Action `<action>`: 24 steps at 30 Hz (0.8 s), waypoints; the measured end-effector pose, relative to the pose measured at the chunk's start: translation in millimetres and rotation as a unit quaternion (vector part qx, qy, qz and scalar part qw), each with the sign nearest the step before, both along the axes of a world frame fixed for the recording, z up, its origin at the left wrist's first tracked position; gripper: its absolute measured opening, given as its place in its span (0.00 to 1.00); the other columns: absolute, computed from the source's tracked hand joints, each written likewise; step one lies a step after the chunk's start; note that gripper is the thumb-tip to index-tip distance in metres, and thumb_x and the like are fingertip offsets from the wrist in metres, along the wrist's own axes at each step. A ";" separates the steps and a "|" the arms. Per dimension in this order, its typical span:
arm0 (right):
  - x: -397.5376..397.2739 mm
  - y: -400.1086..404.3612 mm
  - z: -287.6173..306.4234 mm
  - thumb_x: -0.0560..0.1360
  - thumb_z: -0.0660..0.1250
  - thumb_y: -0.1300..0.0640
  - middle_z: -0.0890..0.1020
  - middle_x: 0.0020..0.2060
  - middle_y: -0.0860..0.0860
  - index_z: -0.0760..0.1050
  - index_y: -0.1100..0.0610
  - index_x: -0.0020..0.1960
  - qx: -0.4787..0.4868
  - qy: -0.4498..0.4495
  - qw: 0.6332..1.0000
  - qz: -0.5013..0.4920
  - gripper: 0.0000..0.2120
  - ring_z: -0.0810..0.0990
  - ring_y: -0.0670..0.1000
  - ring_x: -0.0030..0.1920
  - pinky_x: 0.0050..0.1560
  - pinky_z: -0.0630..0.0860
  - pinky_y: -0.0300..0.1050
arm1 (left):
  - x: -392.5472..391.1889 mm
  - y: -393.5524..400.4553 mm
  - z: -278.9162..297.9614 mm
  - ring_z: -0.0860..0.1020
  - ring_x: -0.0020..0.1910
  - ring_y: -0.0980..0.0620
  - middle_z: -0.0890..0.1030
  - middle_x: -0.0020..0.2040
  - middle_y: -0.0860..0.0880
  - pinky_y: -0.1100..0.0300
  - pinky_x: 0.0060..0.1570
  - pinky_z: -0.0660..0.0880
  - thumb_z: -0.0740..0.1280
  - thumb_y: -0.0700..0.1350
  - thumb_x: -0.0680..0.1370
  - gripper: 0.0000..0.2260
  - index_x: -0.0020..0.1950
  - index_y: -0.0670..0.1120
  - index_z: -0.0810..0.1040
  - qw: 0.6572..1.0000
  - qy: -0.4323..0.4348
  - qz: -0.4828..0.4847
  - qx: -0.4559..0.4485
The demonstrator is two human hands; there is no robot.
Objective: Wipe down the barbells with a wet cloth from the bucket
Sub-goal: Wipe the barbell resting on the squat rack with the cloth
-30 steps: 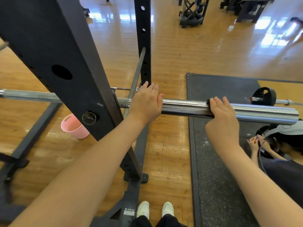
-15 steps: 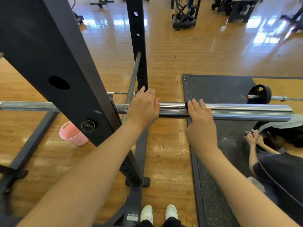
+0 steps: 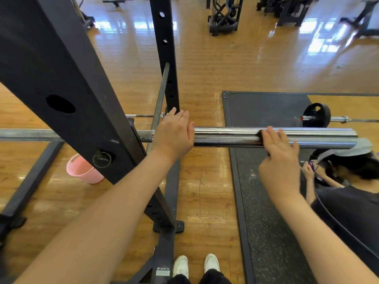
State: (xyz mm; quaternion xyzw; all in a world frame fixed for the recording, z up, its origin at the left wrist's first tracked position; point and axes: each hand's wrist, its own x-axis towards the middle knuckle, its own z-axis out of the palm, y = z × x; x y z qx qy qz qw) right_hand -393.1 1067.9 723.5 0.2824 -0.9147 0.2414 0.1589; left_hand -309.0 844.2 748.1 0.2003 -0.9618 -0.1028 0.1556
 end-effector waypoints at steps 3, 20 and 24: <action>-11.6 -0.5 5.8 0.69 0.60 0.77 0.68 0.69 0.61 0.66 0.66 0.69 -0.006 -0.022 0.998 -0.058 0.29 0.59 0.62 0.73 0.72 0.45 0.59 | -1.3 0.3 4.2 0.67 0.70 0.42 0.74 0.66 0.41 0.50 0.66 0.65 0.50 0.50 0.81 0.24 0.70 0.38 0.70 1.000 -0.016 -0.004 0.017; 18.1 -39.7 -11.9 0.65 0.62 0.80 0.71 0.66 0.64 0.68 0.69 0.67 -0.054 0.026 0.998 0.007 0.30 0.63 0.66 0.70 0.68 0.50 0.65 | 5.4 -0.2 -11.9 0.72 0.65 0.37 0.77 0.62 0.36 0.44 0.66 0.65 0.54 0.46 0.78 0.22 0.64 0.34 0.74 0.995 0.053 -0.044 -0.075; 14.4 -33.3 -17.7 0.69 0.53 0.73 0.74 0.64 0.62 0.71 0.67 0.65 -0.036 0.053 0.997 0.049 0.26 0.61 0.62 0.70 0.67 0.50 0.67 | -0.1 -2.0 -7.3 0.75 0.62 0.36 0.79 0.59 0.36 0.44 0.64 0.68 0.52 0.47 0.78 0.23 0.61 0.34 0.76 0.995 0.017 -0.055 -0.083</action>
